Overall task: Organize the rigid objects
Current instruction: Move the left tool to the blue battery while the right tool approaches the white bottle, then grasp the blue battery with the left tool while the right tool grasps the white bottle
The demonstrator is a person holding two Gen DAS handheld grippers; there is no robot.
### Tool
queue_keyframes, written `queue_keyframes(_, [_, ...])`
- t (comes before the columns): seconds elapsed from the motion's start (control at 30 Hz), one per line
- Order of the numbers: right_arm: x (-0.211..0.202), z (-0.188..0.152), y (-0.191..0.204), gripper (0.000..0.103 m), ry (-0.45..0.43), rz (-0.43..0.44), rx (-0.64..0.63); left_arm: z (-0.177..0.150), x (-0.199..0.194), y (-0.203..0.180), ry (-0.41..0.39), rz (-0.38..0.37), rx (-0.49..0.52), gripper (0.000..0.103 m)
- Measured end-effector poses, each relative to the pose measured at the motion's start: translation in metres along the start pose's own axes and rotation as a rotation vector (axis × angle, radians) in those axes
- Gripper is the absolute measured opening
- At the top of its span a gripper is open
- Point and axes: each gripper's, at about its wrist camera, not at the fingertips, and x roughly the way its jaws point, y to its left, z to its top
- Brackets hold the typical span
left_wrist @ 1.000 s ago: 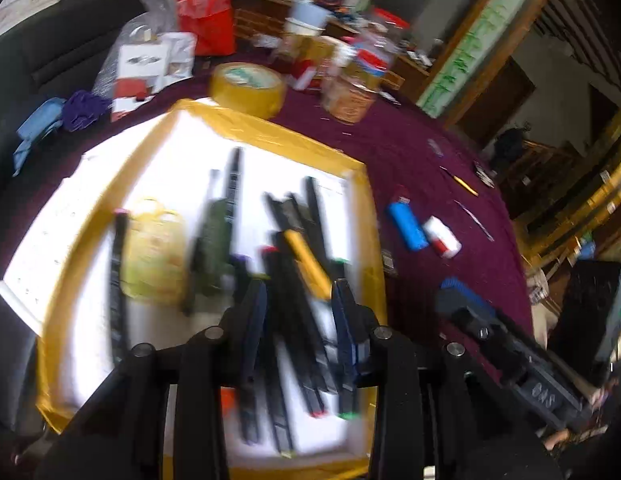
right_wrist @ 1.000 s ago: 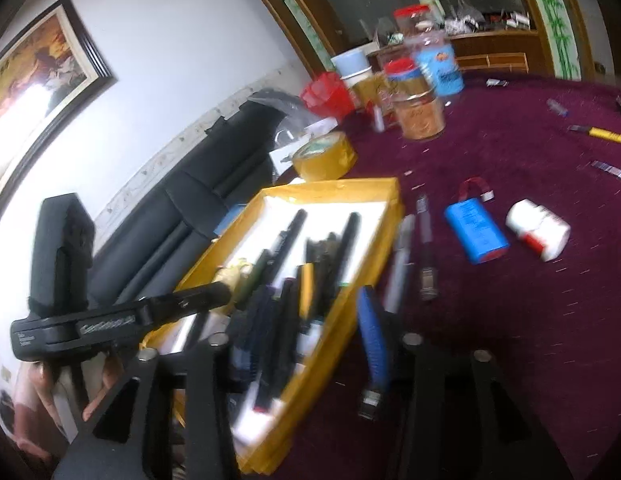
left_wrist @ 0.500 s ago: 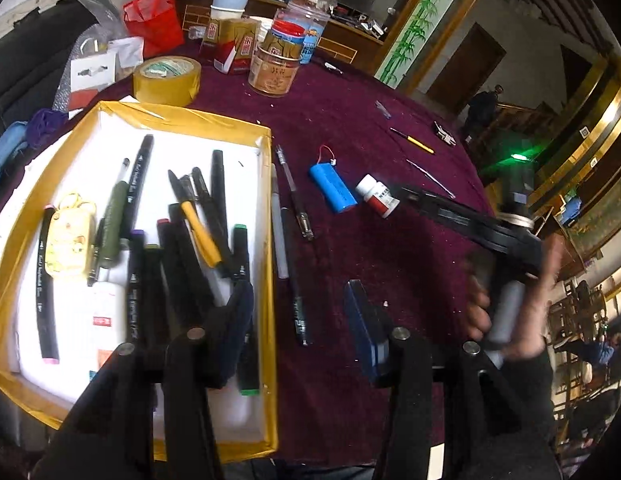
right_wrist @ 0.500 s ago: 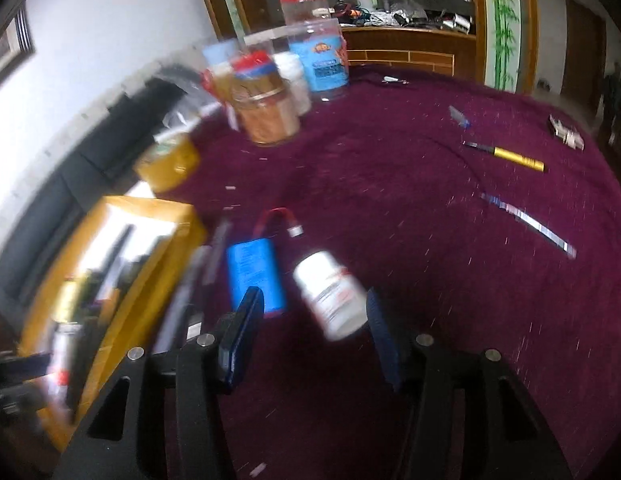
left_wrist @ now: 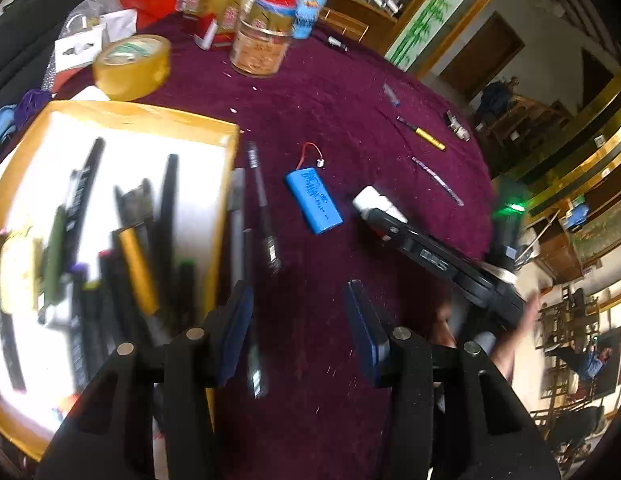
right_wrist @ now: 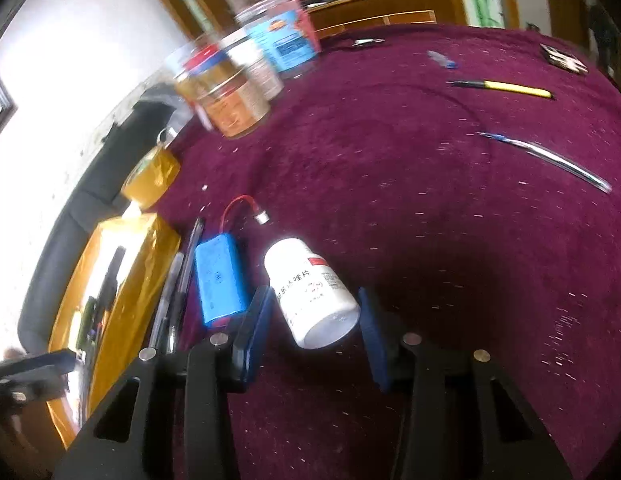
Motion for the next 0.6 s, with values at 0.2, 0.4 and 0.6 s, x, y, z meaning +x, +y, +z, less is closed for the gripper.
queue_keyframes(0.2, [-0.006,0.003,-0.018,0.039,0.026,-0.031,0.077,0.031,0.056,-0.028,0.088,0.045,0.001,0.046])
queue_keyframes(0.4, [-0.014,0.006,-0.030,0.039,0.005,0.051,0.134,0.058,0.099,-0.035,0.124,0.139,-0.028,0.045])
queue_keyframes(0.6, [-0.012,0.006,-0.023,0.039,0.007,0.059,0.100,0.070,0.127,-0.042,0.131,0.236,0.013,0.045])
